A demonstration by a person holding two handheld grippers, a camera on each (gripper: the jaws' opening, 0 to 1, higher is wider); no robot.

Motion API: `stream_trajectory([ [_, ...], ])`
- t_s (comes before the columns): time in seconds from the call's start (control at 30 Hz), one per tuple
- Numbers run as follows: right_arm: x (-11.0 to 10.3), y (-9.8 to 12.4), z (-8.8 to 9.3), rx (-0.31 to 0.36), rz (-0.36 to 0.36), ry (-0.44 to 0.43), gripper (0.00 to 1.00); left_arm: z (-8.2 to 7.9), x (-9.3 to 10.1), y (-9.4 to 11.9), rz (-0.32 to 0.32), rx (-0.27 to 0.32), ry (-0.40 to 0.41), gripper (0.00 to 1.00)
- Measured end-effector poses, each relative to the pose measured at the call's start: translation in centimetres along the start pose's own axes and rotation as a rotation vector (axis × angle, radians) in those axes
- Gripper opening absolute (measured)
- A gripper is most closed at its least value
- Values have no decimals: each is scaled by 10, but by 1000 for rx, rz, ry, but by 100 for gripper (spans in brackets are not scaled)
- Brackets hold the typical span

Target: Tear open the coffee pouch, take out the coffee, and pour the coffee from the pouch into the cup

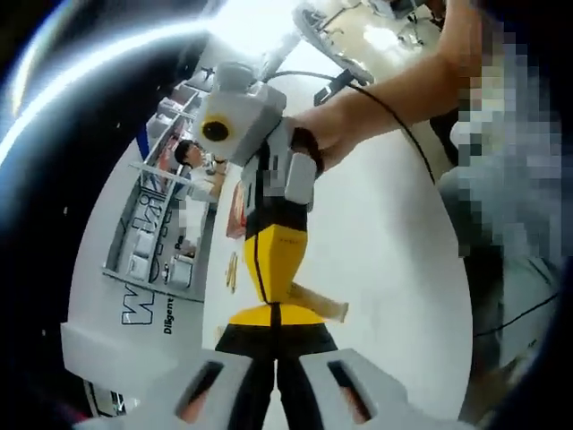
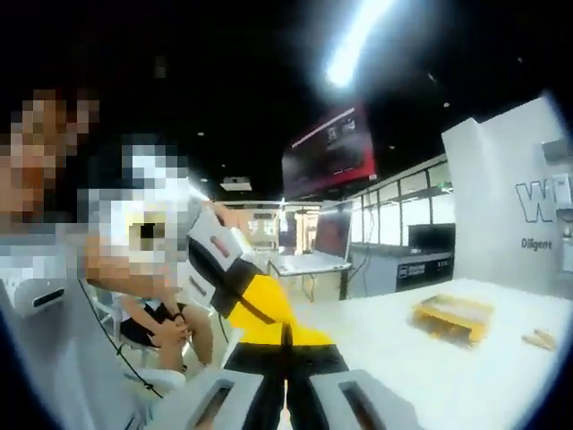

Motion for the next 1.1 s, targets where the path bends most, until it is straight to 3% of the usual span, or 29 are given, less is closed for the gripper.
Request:
stream_trajectory([
  [0.2,1,-1,1,69,-19,-66,0,0,0,1,-86,-21,-17,0],
  [0.33,4,-1,1,105,-43,-105,0,12,-3,-1,-122,-33,-36,0],
  [0.4,5,0,1,129,-53,-121,0,11,-4,-2,-145,-35,-49,0],
  [0.67,10,2,2,210,-85,-166,0,9,-4,1,-217,10,25,0],
  [0.87,8,4,3,253,-111,-171,0,11,-6,4,-209,138,257,0],
  [1.1,2,5,1,304,-174,-162,0,18,-6,8,-166,388,598,0],
])
Point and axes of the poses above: the point that each gripper's makers call its tool centre point, and the gripper's own axes: y roughly backward along the fingers, x roughly to its right, z roughly out of its underside, the point moved 6 cm from there along y, roughly backward along the fingers, and after that the axes turned 13 degrees about -y, right-handed, at the moved point
